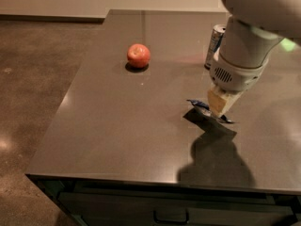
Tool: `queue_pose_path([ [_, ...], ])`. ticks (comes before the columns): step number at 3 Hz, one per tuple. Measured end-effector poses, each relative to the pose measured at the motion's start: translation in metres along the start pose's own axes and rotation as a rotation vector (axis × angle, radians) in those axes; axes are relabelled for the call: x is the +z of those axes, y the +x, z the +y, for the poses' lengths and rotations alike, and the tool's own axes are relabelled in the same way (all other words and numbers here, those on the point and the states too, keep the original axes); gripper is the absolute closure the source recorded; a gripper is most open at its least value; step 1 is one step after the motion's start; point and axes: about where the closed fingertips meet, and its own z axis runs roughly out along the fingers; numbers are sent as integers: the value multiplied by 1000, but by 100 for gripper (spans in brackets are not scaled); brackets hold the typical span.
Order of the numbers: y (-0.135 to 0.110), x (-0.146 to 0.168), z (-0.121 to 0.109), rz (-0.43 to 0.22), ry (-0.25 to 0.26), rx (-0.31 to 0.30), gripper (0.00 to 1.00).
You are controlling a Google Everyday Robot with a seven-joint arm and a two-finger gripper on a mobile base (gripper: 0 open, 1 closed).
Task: Pick rxbar blueberry
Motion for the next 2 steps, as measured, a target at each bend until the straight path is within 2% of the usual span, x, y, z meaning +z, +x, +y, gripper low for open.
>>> queue_pose_path([
  [2,-24,-43,3,-97,-3,-68,100],
])
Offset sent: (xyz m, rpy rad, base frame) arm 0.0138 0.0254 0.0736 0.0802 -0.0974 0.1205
